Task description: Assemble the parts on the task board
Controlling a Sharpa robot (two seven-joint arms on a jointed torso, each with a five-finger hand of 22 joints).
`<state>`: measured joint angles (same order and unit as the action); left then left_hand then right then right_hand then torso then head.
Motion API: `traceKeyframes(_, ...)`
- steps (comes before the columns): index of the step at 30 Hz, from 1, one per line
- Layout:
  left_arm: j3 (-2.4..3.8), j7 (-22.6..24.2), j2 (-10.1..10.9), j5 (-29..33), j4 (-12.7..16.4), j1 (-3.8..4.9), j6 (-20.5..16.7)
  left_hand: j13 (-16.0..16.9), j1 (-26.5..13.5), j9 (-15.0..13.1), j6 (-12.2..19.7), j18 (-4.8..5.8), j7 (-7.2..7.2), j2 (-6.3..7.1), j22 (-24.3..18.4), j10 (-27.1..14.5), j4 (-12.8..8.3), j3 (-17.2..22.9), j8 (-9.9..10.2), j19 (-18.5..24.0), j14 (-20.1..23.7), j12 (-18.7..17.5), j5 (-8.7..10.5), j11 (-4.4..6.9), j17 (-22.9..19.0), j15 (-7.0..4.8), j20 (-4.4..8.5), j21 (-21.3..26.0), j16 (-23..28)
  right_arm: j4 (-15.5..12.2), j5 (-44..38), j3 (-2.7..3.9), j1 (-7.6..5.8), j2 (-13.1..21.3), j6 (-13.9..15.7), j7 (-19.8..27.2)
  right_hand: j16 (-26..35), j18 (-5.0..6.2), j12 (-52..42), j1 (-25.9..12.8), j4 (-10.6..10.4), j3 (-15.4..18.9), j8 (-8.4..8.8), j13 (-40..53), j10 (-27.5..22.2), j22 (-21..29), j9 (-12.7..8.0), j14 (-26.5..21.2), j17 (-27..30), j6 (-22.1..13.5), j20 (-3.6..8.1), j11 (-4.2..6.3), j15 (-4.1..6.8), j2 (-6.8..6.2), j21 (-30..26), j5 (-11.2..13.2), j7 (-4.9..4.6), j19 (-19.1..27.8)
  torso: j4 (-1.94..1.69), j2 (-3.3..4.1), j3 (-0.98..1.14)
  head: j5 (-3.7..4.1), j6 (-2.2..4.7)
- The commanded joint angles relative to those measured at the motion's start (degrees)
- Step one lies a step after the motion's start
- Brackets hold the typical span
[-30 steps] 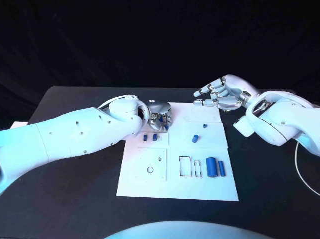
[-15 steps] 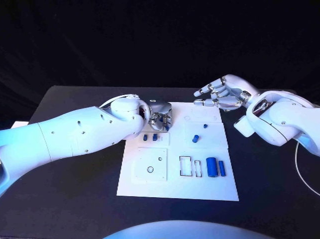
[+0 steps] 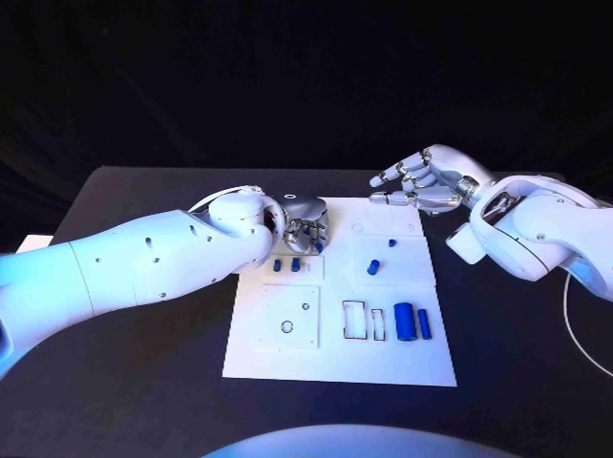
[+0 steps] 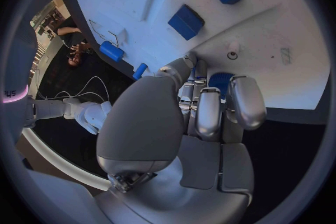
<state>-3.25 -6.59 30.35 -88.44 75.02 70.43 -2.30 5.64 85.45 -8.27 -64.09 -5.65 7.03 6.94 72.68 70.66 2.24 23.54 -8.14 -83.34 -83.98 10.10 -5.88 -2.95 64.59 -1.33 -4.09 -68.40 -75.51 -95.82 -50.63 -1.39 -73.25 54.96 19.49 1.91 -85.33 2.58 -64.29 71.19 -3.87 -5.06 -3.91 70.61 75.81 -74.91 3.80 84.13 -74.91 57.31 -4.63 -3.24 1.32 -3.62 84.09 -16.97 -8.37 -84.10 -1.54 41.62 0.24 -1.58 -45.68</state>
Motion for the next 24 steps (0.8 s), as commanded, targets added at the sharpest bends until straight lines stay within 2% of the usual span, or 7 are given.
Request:
traceKeyframes(1, 0.45, 0.1, 0.9, 2.3, 1.4, -0.08, -2.8, 0.0, -0.8, 0.1, -0.1, 0.95, 0.37, -0.1, 0.1, 0.0, -0.1, 0.6, 0.5, -0.3, -1.5, -0.5, 0.26, -0.26, -0.2, -0.23, -0.02, -0.3, 0.0, 0.0, -0.2, 0.0, 0.04, 0.0, -0.8, 0.3, 0.2, 0.22, -0.2, -0.1, 0.1, 0.4, -0.32, 0.1, -0.1, -1.8, 0.1, 4.0, -6.6, 0.1, -0.22, 0.1, -0.15, 0.6, -0.4, -0.3, 0.25, 0.3, -0.07, -0.04, 0.0, 0.14, 0.1)
traceKeyframes(9, 2.34, -0.7, 4.9, 4.7, 6.2, 0.22, -4.7, 0.0, -1.2, 0.3, -0.1, 0.99, 0.49, 0.11, 0.4, 0.1, -0.3, 0.9, 0.8, -0.4, -1.5, -1.0, 0.26, -0.37, -0.4, -0.13, -0.1, -0.5, 0.0, 0.1, -0.2, 0.0, 0.05, 0.0, -0.8, 0.2, 0.2, 0.22, -0.2, -0.1, 0.1, 0.4, -0.32, 0.1, -0.1, -1.8, 0.1, 4.0, -6.6, 0.1, -0.22, 0.1, -0.15, 0.6, -0.4, -0.3, 0.25, 0.3, -0.15, -0.12, 0.06, -0.06, 0.46)
traceKeyframes(13, 2.99, -1.1, 7.3, 6.2, 8.2, 0.42, -4.7, 0.0, -1.3, 0.3, -0.2, 1.0, 0.51, 0.18, 0.4, 0.1, -0.3, 1.0, 0.8, -0.4, -1.5, -1.1, 0.26, -0.38, -0.4, -0.12, -0.12, -0.6, 0.0, 0.2, -0.2, 0.0, 0.08, 0.0, -0.8, 0.3, 0.2, 0.22, -0.2, -0.1, 0.1, 0.4, -0.32, 0.1, -0.1, -1.8, 0.1, 4.0, -6.6, 0.1, -0.22, 0.1, -0.15, 0.6, -0.4, -0.3, 0.25, 0.3, -0.17, -0.06, 0.06, -0.16, 0.63)
traceKeyframes(19, 3.23, -1.7, 9.9, 7.8, 8.8, 0.51, -2.4, -0.1, -2.0, 0.5, -0.3, 1.01, 0.53, 0.61, 0.6, 0.3, -0.4, 1.1, 1.1, -0.4, -1.4, -1.6, 0.24, -0.41, -0.8, -0.04, -0.21, -0.7, 0.1, 0.3, -0.1, -0.01, 0.16, 0.0, -0.9, 0.2, 0.2, 0.22, -0.2, -0.1, 0.1, 0.4, -0.32, 0.1, -0.1, -1.8, 0.1, 4.0, -6.6, 0.1, -0.22, 0.1, -0.15, 0.6, -0.4, -0.3, 0.25, 0.3, -0.12, -0.02, 0.0, -0.15, 0.51)
traceKeyframes(24, 3.2, -2.0, 10.6, 8.5, 7.9, 0.47, 0.0, -0.1, -2.5, 0.7, -0.4, 1.03, 0.52, 0.87, 0.7, 0.4, -0.3, 1.1, 1.3, -0.4, -1.4, -1.9, 0.23, -0.45, -0.9, -0.03, -0.25, -0.8, 0.1, 0.3, -0.1, -0.02, 0.2, -0.1, -0.9, 0.2, 0.2, 0.22, -0.2, -0.1, 0.1, 0.4, -0.32, 0.1, -0.1, -1.8, 0.1, 4.0, -6.6, 0.1, -0.22, 0.1, -0.15, 0.6, -0.4, -0.3, 0.25, 0.3, -0.09, -0.01, -0.04, -0.3, 0.44)
